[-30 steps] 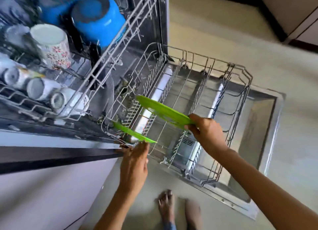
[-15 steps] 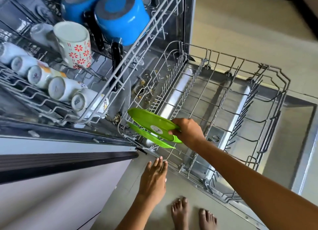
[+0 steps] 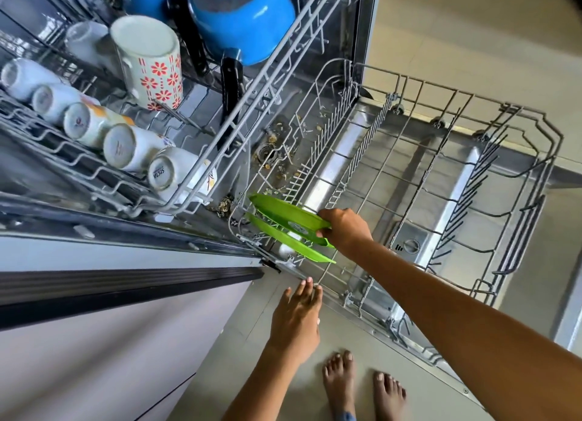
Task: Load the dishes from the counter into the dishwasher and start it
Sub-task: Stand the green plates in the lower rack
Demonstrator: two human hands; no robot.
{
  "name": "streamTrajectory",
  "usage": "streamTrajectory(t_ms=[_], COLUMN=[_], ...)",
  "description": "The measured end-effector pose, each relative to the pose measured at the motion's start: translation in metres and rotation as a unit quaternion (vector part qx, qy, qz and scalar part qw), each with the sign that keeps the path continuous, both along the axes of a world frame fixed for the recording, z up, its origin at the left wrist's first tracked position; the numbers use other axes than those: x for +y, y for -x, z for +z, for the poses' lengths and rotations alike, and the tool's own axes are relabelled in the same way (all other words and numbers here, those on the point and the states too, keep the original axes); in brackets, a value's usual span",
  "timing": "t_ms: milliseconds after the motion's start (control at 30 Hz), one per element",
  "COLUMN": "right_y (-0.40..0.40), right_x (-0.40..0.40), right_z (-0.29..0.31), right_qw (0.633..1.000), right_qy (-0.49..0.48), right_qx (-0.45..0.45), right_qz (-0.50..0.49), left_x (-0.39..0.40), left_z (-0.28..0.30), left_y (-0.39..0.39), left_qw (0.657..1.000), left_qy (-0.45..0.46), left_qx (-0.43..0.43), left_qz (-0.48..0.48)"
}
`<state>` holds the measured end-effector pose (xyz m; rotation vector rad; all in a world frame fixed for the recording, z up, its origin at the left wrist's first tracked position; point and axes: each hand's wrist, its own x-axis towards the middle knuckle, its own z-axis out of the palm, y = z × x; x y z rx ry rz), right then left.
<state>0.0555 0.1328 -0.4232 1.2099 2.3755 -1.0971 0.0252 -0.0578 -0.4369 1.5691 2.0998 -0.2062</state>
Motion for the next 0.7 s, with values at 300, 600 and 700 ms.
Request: streamTrajectory(t_ms=[300, 600, 700], right_y=[0.0, -0.011, -0.02], right_x=[-0.01, -0.014, -0.022], right_z=[-0.008, -0.006, -0.004], right_qw=[0.998, 0.998, 0.997], right_qy=[0.016, -0.04, -0.068], right_qx=[-0.032, 0.04, 0.041], right_qz=[0.058, -0.026, -0.015], left_x=[0.002, 0.0, 0.002], left_z=[0.002, 0.003, 0.007], left_y=[0.001, 0.001, 0.001], left_qw=[0.998, 0.998, 0.996], left_qy=[0.048, 0.048, 0.067], left_qx=[-0.034, -0.033, -0.051], left_qz=[-0.012, 0.001, 0.017])
